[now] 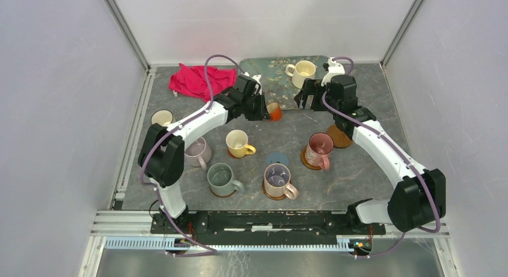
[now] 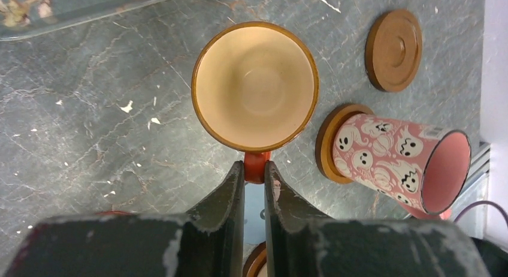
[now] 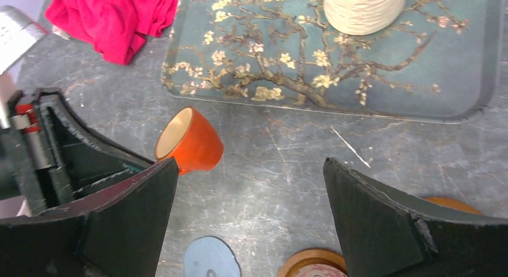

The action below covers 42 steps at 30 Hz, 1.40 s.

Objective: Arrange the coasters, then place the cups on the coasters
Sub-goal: Move the coaster to the center of the board.

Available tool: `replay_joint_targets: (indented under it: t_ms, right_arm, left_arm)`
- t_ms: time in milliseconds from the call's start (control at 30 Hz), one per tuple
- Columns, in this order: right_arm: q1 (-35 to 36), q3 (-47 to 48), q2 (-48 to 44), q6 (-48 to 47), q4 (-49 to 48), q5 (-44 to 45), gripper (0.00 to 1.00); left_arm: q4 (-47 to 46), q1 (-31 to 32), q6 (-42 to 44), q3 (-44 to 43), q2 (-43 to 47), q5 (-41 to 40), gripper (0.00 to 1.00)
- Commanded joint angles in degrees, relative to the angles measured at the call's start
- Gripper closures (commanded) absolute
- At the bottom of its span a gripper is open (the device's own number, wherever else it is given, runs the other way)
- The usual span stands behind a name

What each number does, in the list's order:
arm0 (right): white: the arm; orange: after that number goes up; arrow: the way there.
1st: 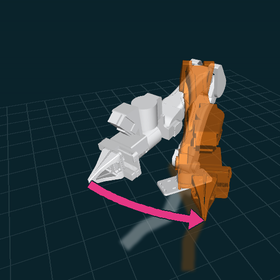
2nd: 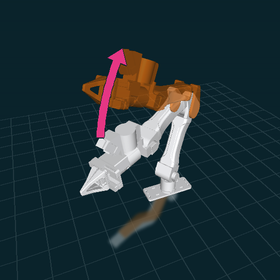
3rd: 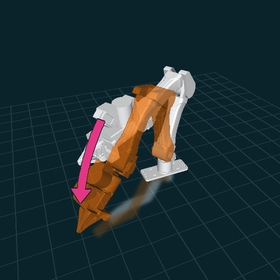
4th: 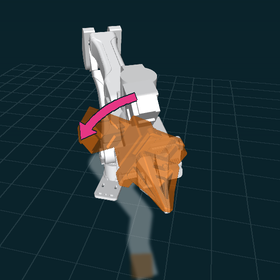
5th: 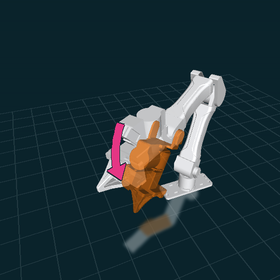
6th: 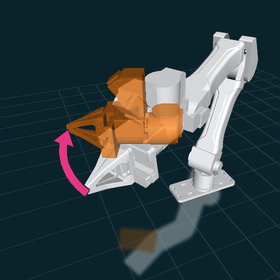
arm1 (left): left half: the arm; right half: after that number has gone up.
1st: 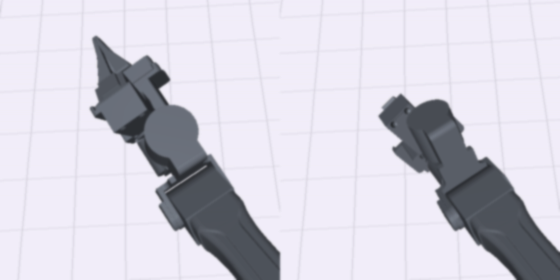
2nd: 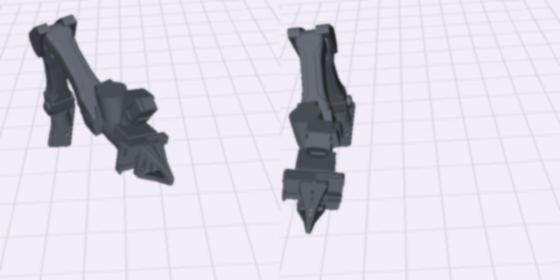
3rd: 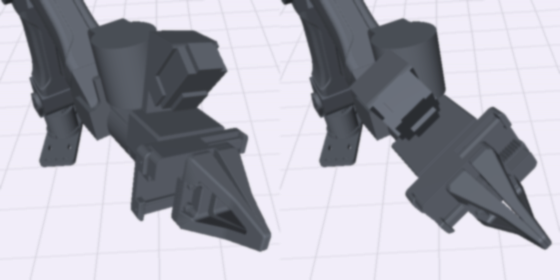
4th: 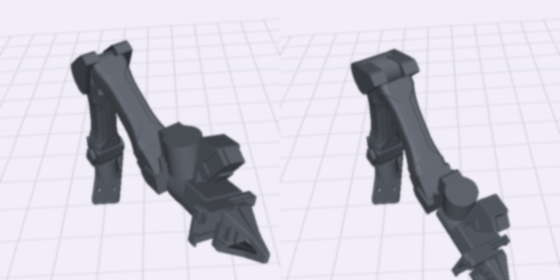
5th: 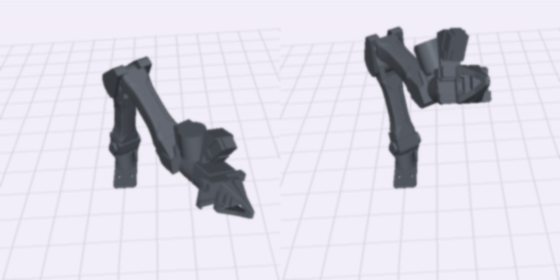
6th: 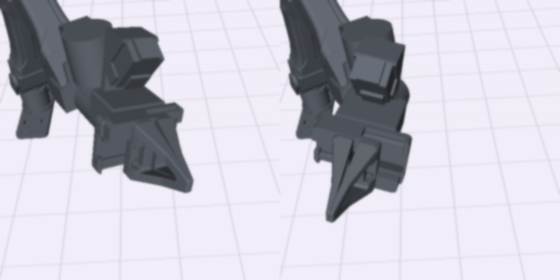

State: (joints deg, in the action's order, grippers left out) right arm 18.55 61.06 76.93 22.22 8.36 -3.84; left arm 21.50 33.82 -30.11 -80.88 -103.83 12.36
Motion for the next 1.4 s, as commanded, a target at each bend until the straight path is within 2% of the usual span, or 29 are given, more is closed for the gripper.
replay_joint_targets:
  t_ms: [0, 233, 533, 833, 967, 1067, 1233, 1300, 1367]
  right_arm:
    - [-0.76, -1.56, -3.67, -3.21, 0.43, 5.01, 0.02]
    - [-1.43, -3.10, -6.22, -5.45, 1.30, 7.12, 0.02]
    - [-1.57, -3.58, -7.19, -7.08, 1.49, 7.02, 0.02]
    - [-1.59, -2.98, -6.26, -6.56, 3.09, 4.02, 0.02]
    - [-1.49, -4.31, -7.42, -7.12, 5.88, -0.10, 0.02]
    - [0.14, -5.07, -8.78, -8.86, 10.69, -0.08, 0.08]
    - [7.18, -4.96, -11.77, -9.61, 16.37, 3.14, 0.18]
    - [9.30, -5.16, -11.52, -9.31, 17.72, 4.41, 0.26]
    - [10.43, -5.59, -10.63, -8.68, 18.46, 4.91, 0.39]
  left_arm:
    - [0.26, 2.47, 5.23, -1.69, 4.07, -4.05, 0.98]
    - [0.56, 5.99, 6.52, 0.92, 5.54, -8.96, 0.98]
    - [-0.11, 7.20, 7.22, 5.03, 8.18, -10.45, 0.98]
    - [-0.01, 8.10, 7.88, 8.26, 10.49, -11.64, 0.98]
    - [0.24, 8.10, 7.96, 9.86, 12.01, -11.81, 0.98]
    - [0.98, 8.10, 8.38, 10.68, 12.93, -12.20, 0.98]
    - [1.08, 8.01, 8.29, 10.99, 13.39, -13.72, 0.98]
    - [1.09, 7.88, 8.11, 10.50, 13.23, -14.04, 0.98]
    - [1.09, 7.61, 7.67, 10.08, 13.05, -14.44, 0.98]
